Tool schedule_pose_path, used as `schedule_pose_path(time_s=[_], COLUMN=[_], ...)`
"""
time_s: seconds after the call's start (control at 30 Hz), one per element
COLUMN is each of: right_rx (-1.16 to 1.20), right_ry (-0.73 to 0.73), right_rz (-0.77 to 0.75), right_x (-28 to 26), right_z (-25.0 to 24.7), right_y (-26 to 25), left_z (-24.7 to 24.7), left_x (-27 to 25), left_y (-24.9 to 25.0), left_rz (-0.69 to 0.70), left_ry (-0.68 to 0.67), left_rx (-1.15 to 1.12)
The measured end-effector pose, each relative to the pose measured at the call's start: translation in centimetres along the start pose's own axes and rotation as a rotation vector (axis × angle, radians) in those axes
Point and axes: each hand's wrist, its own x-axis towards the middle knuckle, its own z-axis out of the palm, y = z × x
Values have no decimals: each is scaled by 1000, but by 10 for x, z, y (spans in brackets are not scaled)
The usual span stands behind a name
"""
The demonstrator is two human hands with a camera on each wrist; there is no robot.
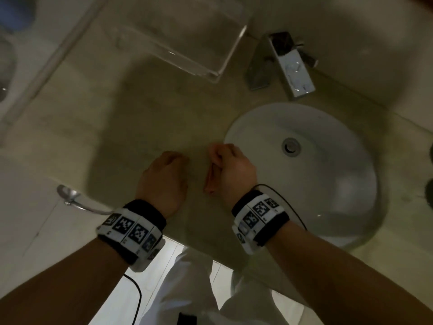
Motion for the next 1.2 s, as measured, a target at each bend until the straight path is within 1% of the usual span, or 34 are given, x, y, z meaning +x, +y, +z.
schedule_pose_path(time_s=[0.13, 0.23, 0.3, 0.37, 0.47, 0.53, 0.6, 0.67, 0.73, 0.8, 0.83, 0.93, 1.0, 1.07, 1.13, 1.2], right_rx=[-63, -45, -58, -61, -2, 60, 144, 189, 320, 481, 510, 579, 679, 751, 767, 711], right_ry=[-25, -97, -141, -152, -179, -228, -229, -136, -68, -58, -53, -37, -42, -35, -7, 30], right_rz=[-125, -185, -227, -264, -281, -224, -119, -69, -14, 70, 103, 125, 140, 132, 124, 105], right_x=[34, 49, 48, 43, 36, 33, 28, 20, 10, 0, -5, -16, -19, -20, -22, -24], right_z=[18, 33, 41, 44, 41, 30, 16, -2, -24, -50, -64, -91, -100, -107, -113, -117], right_y=[-19, -40, -52, -58, -57, -52, -40, -23, -5, 12, 19, 45, 63, 79, 90, 99], left_z=[-5, -5, -4, -3, -8, -10, -13, -14, -14, -10, -8, -5, -4, -2, 4, 11], left_x=[-4, -5, -4, -2, -1, 0, 0, 2, 7, 14, 18, 28, 31, 34, 36, 39], left_y=[-25, -40, -48, -53, -47, -36, -18, 1, 18, 36, 45, 79, 101, 120, 137, 154], left_rz=[-28, -58, -57, -49, -46, -24, 50, 110, 109, 116, 131, 137, 127, 148, 169, 161], left_ry=[71, 85, 77, 58, 42, 47, 68, 117, 105, 80, 74, 17, -46, -116, -191, -236], left_rx=[9, 34, 67, 98, 52, 18, -9, -120, -230, -299, -335, -466, -595, -693, -797, -857])
